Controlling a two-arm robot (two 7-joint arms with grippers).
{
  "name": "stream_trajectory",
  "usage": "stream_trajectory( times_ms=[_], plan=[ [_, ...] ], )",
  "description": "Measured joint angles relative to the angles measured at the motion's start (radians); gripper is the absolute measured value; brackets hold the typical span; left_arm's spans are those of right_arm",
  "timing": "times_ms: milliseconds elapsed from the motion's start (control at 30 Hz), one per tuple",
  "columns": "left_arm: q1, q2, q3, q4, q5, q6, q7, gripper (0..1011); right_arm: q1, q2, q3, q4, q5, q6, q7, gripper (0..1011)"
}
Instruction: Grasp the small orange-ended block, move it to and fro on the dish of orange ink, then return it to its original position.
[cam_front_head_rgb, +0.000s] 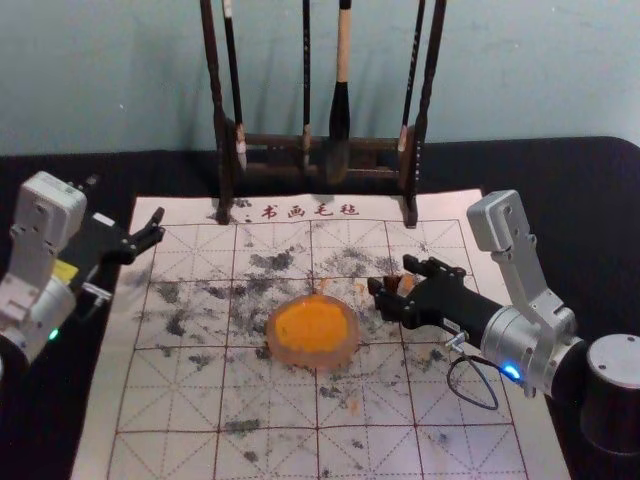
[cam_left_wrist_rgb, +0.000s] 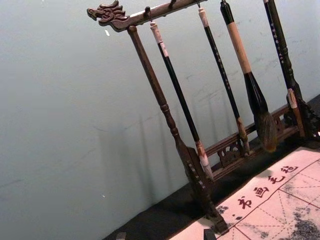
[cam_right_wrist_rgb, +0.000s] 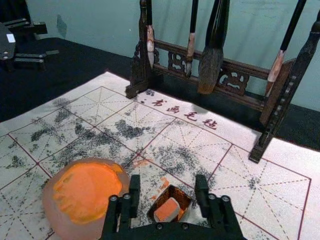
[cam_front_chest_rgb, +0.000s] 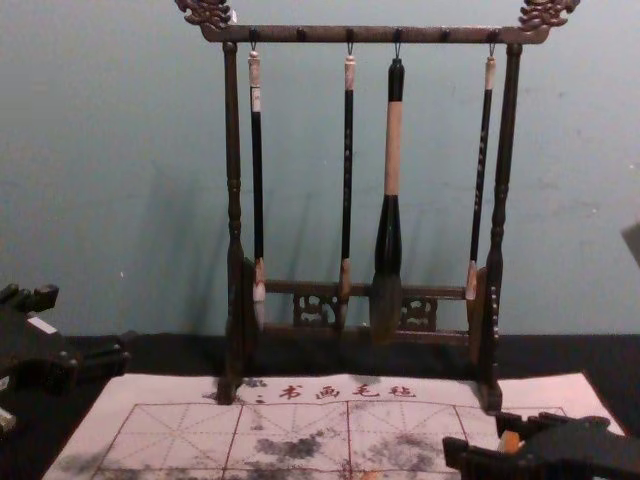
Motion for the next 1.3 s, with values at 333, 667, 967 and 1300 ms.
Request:
stream_trajectory(
  times_ms=[333, 667, 967, 1300],
  plan=[
    [0.0, 0.0, 0.0, 0.0, 0.0, 0.0, 0.0, 1001, 0.0, 0.0, 0.0, -0.001, 0.001, 0.001, 0.0, 929],
    [0.0, 0.0, 0.0, 0.0, 0.0, 0.0, 0.0, 1001, -0.002, -0.002, 0.003, -0.002, 0.001, -0.008, -0.002, 1002],
    [0.0, 0.0, 0.0, 0.0, 0.0, 0.0, 0.0, 1001, -0.029, -0.033, 0.073, -0.036, -0.008, -0.176, -0.055, 1002],
    [0.0, 0.0, 0.0, 0.0, 0.0, 0.0, 0.0, 1001, -0.039, -0.082, 0.156, 0.077, -0.161, -0.345, -0.242, 1002]
  ],
)
